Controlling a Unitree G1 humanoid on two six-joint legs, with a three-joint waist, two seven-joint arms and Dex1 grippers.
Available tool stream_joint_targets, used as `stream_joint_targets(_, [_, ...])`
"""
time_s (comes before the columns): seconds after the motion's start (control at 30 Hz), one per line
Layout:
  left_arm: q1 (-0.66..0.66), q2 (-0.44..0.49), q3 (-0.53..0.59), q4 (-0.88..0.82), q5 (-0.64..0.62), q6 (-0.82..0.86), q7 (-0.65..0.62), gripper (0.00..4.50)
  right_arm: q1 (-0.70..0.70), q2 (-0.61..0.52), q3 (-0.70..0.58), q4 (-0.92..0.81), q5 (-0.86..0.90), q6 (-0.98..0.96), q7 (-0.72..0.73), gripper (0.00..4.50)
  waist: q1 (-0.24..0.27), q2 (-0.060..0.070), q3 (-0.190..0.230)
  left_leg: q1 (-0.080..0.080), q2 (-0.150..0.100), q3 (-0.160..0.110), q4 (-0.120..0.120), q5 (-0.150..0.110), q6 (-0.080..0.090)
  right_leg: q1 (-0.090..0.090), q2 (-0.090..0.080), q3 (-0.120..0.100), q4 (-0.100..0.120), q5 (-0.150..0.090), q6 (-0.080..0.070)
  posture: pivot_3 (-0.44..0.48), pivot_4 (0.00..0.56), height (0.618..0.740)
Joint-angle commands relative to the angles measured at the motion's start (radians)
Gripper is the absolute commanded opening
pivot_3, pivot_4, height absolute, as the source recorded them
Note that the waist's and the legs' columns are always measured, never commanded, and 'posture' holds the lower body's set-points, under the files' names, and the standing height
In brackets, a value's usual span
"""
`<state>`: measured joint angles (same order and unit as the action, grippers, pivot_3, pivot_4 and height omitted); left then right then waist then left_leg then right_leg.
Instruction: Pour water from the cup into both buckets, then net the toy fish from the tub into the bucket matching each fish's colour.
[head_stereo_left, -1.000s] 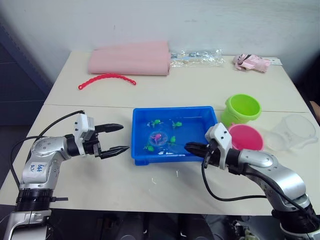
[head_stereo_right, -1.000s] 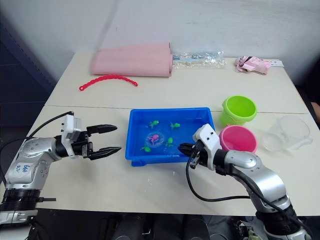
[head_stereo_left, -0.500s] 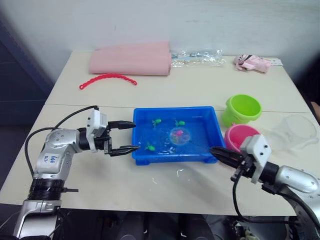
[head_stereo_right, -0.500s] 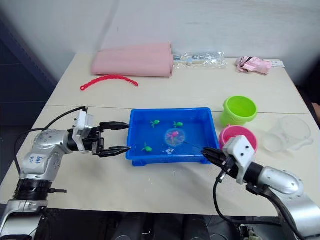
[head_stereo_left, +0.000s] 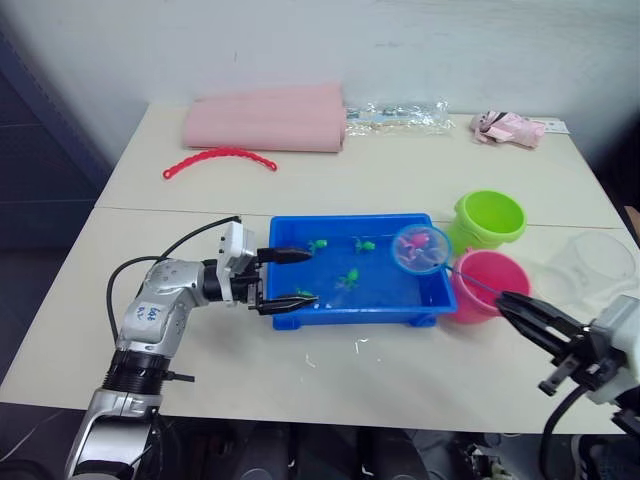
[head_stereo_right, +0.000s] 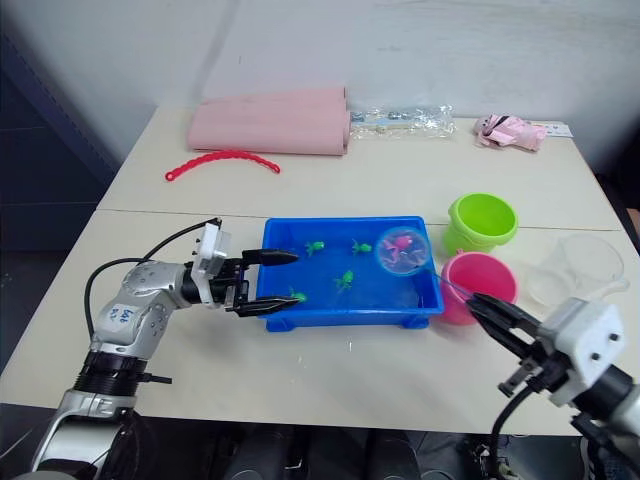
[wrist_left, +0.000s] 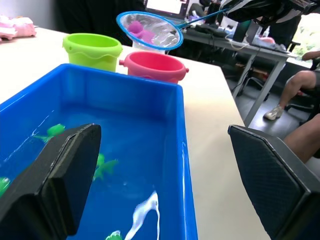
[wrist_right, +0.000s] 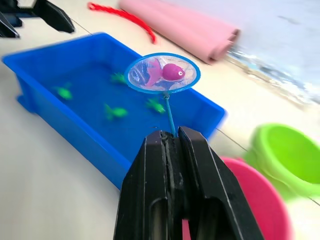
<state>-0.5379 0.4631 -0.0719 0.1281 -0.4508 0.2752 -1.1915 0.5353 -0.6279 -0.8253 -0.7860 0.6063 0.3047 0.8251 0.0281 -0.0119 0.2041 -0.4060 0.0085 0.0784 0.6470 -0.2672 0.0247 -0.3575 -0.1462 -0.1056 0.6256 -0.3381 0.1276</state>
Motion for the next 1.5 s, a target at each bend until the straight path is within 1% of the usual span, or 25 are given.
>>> stream_joint_targets(0.03, [-0.026,-0.021,-0.014,-0.024,-0.007,0.020,0.004,4.42,0.048,-0.012,-0.116,0.031,0.012,-0.036,0.043,0.00,-0.001,0.000,0.000,0.000,0.000,0.000,0.000,0.000,0.000,0.000,0.000,0.000,0.000,0.000,0.000,0.000,0.150,0.740])
stream_joint_targets(0.17, [-0.031,-0.030,-0.026,-0.038,-0.004,0.028,0.002,4.42,0.064,-0.029,-0.151,0.129,-0.101,-0.128,0.069,0.00,-0.004,0.000,0.000,0.000,0.000,0.000,0.000,0.000,0.000,0.000,0.000,0.000,0.000,0.000,0.000,0.000,0.150,0.740])
stream_joint_targets(0.3, [-0.027,-0.031,-0.031,-0.044,0.001,0.025,0.000,4.42,0.076,-0.049,-0.136,0.218,-0.227,-0.237,0.083,0.00,-0.002,0.000,0.000,0.000,0.000,0.001,0.000,0.000,0.000,0.000,0.000,0.001,0.000,0.000,0.000,0.000,0.150,0.740])
stream_joint_targets(0.37, [-0.027,-0.032,-0.029,-0.045,-0.002,0.026,0.000,4.42,0.075,-0.078,-0.119,0.274,-0.346,-0.365,0.093,0.00,-0.002,0.000,0.000,0.000,0.000,0.001,0.000,0.000,0.000,0.000,0.000,0.001,0.000,0.000,0.000,0.000,0.150,0.740])
stream_joint_targets(0.43, [-0.026,-0.030,-0.028,-0.044,0.000,0.025,0.002,4.42,0.043,-0.095,-0.109,0.311,-0.411,-0.418,0.056,0.00,-0.002,0.000,0.000,0.000,0.000,0.001,0.000,0.000,0.000,0.000,0.000,0.001,0.000,0.000,0.000,0.000,0.150,0.740])
stream_joint_targets(0.63, [-0.025,-0.029,-0.023,-0.047,0.003,0.020,0.011,4.42,0.037,-0.136,-0.062,0.366,-0.517,-0.631,0.080,0.00,-0.003,0.000,0.000,0.001,0.000,0.001,0.000,0.000,-0.001,0.000,0.000,0.001,0.000,0.000,0.000,0.000,0.150,0.740])
stream_joint_targets(0.93, [-0.046,-0.023,-0.020,-0.036,0.013,0.009,0.016,4.42,0.060,-0.172,-0.092,0.430,-0.698,-0.850,0.039,0.00,-0.002,0.000,0.000,0.001,0.000,0.001,0.001,0.000,-0.001,0.000,0.000,0.001,0.000,0.000,0.000,0.000,0.150,0.740])
stream_joint_targets(1.07, [-0.049,-0.017,-0.019,-0.034,0.020,0.003,0.017,4.42,0.054,-0.183,-0.108,0.464,-0.756,-0.914,-0.002,0.00,-0.003,0.000,0.000,0.001,0.000,0.001,0.001,0.001,-0.001,0.000,0.000,0.001,0.000,0.000,0.000,0.000,0.150,0.740])
stream_joint_targets(1.2, [-0.049,-0.014,-0.017,-0.042,0.017,0.008,0.017,4.42,0.013,-0.211,-0.131,0.501,-0.813,-1.003,-0.070,0.00,-0.005,0.000,0.000,0.001,0.000,0.001,0.001,0.001,-0.001,0.000,0.000,0.001,0.000,0.000,0.000,0.000,0.150,0.740])
stream_joint_targets(1.33, [-0.038,-0.011,-0.008,-0.072,-0.015,0.036,0.004,4.42,0.024,-0.222,-0.122,0.528,-0.825,-1.018,-0.081,0.00,-0.005,0.000,0.000,0.001,0.000,0.001,0.000,0.001,-0.001,0.000,0.000,0.001,0.000,0.000,0.000,0.000,0.150,0.740])
stream_joint_targets(1.5, [-0.032,-0.006,-0.004,-0.085,-0.013,0.039,0.011,4.42,0.023,-0.245,-0.101,0.544,-0.875,-1.004,-0.091,0.00,-0.003,0.000,0.000,0.001,0.000,0.001,0.001,0.001,-0.001,0.001,0.000,0.001,-0.001,0.000,0.000,0.000,0.150,0.740])
